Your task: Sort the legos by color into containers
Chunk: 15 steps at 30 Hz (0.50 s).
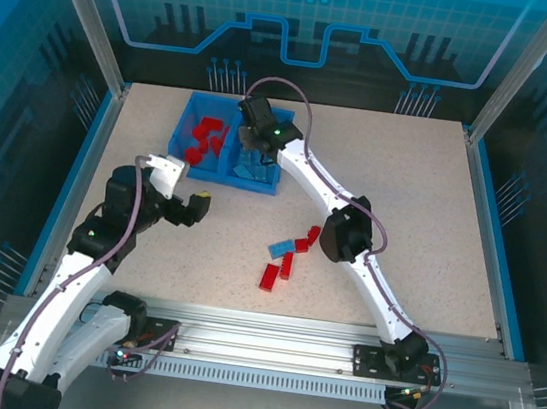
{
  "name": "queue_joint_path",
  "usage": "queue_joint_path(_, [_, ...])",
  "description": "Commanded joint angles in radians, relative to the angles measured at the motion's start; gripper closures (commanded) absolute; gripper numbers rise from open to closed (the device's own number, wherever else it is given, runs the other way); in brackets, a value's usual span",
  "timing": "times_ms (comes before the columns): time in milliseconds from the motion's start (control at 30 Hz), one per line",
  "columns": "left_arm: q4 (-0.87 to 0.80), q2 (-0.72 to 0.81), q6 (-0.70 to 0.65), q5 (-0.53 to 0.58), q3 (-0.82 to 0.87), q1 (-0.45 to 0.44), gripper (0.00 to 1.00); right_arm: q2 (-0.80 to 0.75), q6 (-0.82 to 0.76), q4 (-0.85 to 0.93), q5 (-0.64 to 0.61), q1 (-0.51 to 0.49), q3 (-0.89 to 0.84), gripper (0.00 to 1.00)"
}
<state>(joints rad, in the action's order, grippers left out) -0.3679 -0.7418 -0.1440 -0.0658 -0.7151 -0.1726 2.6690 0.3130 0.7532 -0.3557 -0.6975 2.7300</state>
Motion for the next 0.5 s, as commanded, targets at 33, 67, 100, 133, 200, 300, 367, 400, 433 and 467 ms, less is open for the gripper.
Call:
queue_joint_path(33, [0.010, -0.023, 0.028, 0.030, 0.008, 0.010, 0.01, -0.162, -0.005, 0.020, 0.046, 0.001, -0.020, 0.57])
queue_joint_path(67, [0.009, -0.028, 0.034, 0.035, 0.007, 0.010, 0.01, -0.202, 0.001, 0.022, 0.053, 0.001, -0.046, 0.57])
queue_joint_path(100, [0.008, -0.033, 0.042, 0.039, 0.005, 0.011, 0.01, -0.240, 0.004, 0.026, 0.059, 0.001, -0.076, 0.57])
queue_joint_path(133, [0.005, -0.040, 0.051, 0.043, 0.003, 0.013, 0.01, -0.289, 0.009, 0.028, 0.066, 0.001, -0.117, 0.57])
queue_joint_path(200, [-0.003, -0.056, 0.082, 0.055, -0.006, 0.015, 0.01, -0.398, 0.008, 0.025, 0.093, 0.003, -0.215, 0.57])
queue_joint_path(300, [-0.083, -0.109, 0.163, 0.057, -0.075, 0.015, 0.03, -0.586, -0.001, 0.015, 0.159, 0.013, -0.412, 0.52])
queue_joint_path(367, [-0.186, -0.164, 0.263, 0.034, -0.166, 0.009, 0.07, -0.733, -0.014, -0.004, 0.223, 0.030, -0.585, 0.47])
queue_joint_path(400, [-0.205, -0.183, 0.300, 0.008, -0.191, -0.004, 0.07, -0.803, -0.018, -0.015, 0.254, 0.042, -0.670, 0.45])
queue_joint_path(433, [-0.199, -0.192, 0.343, -0.016, -0.202, -0.029, 0.07, -0.888, -0.020, -0.033, 0.294, 0.058, -0.771, 0.41])
queue_joint_path(467, [-0.174, -0.192, 0.385, -0.019, -0.203, -0.067, 0.09, -0.956, -0.018, -0.047, 0.328, 0.075, -0.858, 0.39])
